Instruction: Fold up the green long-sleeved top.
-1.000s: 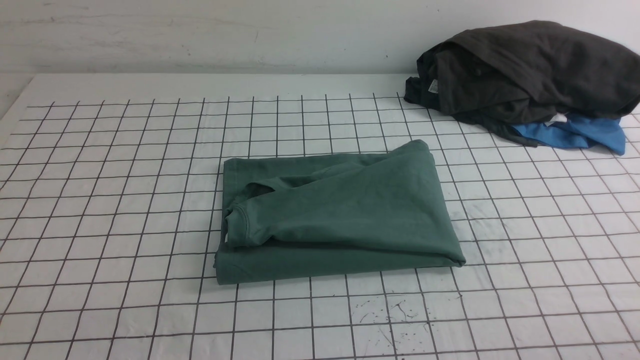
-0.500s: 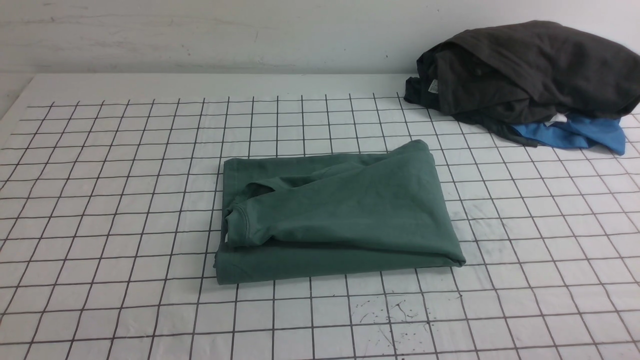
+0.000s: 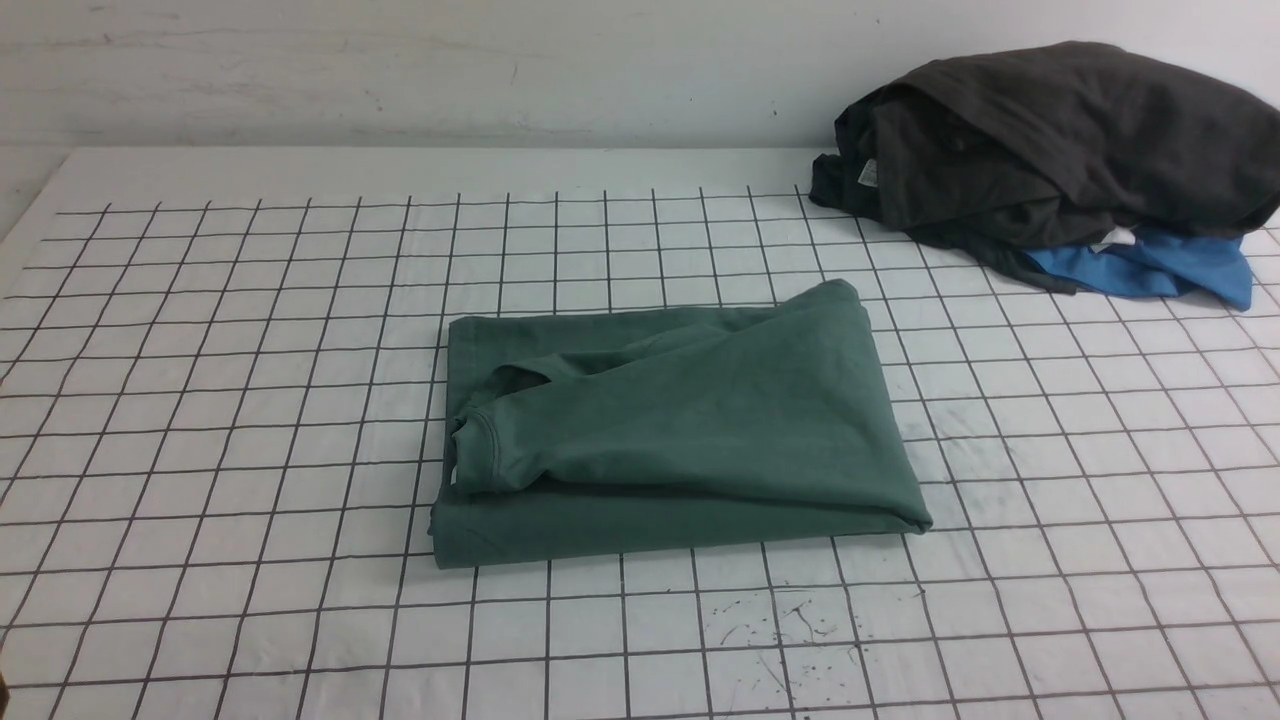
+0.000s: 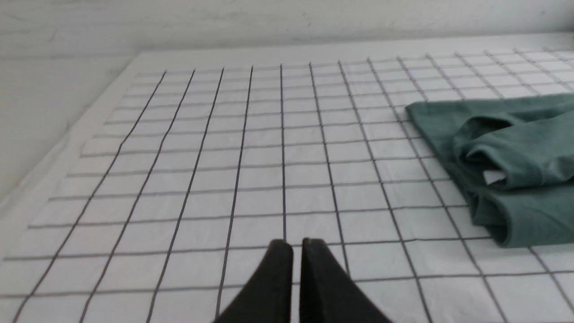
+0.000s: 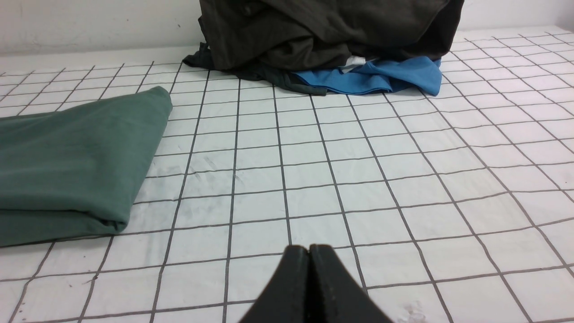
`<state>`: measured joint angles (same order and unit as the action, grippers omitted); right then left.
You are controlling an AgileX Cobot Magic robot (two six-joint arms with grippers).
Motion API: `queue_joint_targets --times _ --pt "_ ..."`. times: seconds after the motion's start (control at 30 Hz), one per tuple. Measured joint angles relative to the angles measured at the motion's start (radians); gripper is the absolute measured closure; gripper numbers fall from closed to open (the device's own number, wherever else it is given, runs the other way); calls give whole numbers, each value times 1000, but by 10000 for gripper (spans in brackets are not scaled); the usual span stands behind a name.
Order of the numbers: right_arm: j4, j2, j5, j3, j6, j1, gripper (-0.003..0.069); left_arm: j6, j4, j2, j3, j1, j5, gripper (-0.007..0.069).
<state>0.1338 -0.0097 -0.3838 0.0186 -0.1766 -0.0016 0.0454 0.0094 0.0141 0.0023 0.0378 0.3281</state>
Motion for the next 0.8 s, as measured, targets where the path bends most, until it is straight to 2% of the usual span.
queue_joint_targets --times 0.8 --pt "0 0 0 0 0 0 673 -1 -9 0 24 10 21 609"
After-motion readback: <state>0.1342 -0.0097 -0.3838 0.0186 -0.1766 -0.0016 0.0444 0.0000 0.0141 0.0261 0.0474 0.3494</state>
